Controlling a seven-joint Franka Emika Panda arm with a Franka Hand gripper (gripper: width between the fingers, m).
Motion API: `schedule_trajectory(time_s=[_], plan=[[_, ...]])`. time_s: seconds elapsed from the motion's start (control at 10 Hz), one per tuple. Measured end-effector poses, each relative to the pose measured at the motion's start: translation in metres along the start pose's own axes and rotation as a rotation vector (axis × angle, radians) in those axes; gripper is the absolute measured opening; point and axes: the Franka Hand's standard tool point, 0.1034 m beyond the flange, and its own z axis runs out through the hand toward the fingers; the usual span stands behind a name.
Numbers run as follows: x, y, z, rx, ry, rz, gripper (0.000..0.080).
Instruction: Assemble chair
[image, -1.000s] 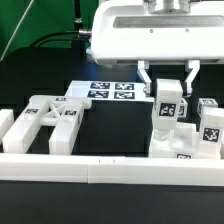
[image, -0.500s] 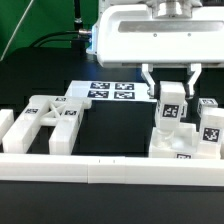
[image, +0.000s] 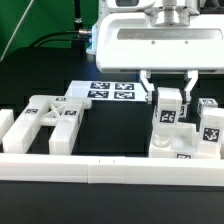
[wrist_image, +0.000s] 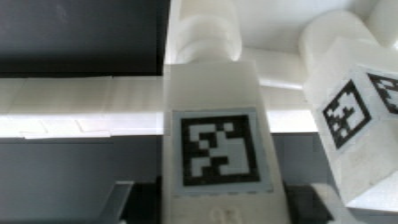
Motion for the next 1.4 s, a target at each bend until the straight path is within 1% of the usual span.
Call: schedule_trajectory(time_s=[0.2, 0.7, 0.8, 0.9, 1.0, 1.1, 1.2, 1.3, 1.4], plan=[[-0.0070, -0.0006, 0.0054, -0.001, -0.013, -0.003, 0.0287], [-0.0060, -0.0006, 0.0070, -0.004, 0.009, -0.005, 0.0287], [-0.0061, -0.0006, 0.0071, -0.004, 0.009, -0.005, 0.0341], [-0.0062, -0.0006, 0.0072, -0.005, 0.009, -0.005, 0.0341], [-0.0063, -0.0006, 0.0072, -0.005, 0.009, -0.005, 0.0531], [-0.0062, -0.0004, 0.0071, -0.005, 0.009, -0.005, 0.0613], [-0.0048, 0.0011, 0.0061, -0.005, 0.009, -0.006, 0.0613], [-0.0027, 0.0019, 0.0045, -0.005, 0.011, -0.005, 0.0642], [-0.0002, 0.0020, 0.0020, -0.003, 0.006, -0.005, 0.0647]])
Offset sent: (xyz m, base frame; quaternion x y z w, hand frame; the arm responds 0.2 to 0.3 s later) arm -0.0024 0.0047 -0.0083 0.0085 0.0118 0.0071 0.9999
